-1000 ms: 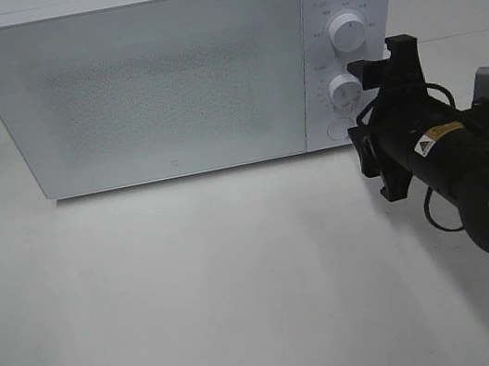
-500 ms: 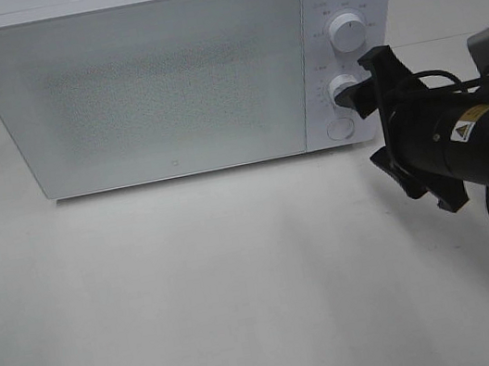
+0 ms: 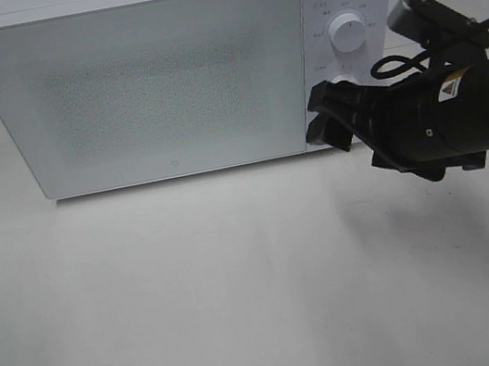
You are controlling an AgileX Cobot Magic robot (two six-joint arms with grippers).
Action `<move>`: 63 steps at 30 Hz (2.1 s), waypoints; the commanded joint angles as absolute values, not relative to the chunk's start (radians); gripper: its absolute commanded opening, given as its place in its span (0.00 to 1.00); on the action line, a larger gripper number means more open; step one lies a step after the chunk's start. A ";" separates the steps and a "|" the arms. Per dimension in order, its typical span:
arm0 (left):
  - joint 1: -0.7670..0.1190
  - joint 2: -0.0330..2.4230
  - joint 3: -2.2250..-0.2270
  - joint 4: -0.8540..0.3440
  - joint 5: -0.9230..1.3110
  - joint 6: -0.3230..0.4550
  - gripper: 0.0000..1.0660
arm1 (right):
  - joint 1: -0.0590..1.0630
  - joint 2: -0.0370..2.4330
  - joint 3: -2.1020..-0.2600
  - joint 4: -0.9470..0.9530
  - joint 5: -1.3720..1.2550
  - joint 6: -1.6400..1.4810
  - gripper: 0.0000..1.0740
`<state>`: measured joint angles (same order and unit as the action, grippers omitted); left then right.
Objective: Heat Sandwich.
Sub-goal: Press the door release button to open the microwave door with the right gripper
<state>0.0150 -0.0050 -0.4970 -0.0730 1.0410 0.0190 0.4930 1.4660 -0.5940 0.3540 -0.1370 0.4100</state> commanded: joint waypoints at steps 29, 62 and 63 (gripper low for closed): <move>0.019 -0.031 -0.495 -0.082 1.034 0.017 0.94 | 0.487 1.074 -0.703 -0.100 0.643 0.137 0.71; 0.019 -0.031 -0.495 -0.082 1.034 0.017 0.94 | 0.237 0.203 -0.532 -0.092 0.953 0.133 0.71; 0.019 -0.031 -0.495 -0.082 1.034 0.017 0.94 | 0.226 0.187 -0.535 -0.092 0.977 0.130 0.71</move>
<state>0.0150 -0.0050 -0.4970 -0.0730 1.0410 0.0190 0.2360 0.2000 -0.5320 -0.0870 0.9610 0.1430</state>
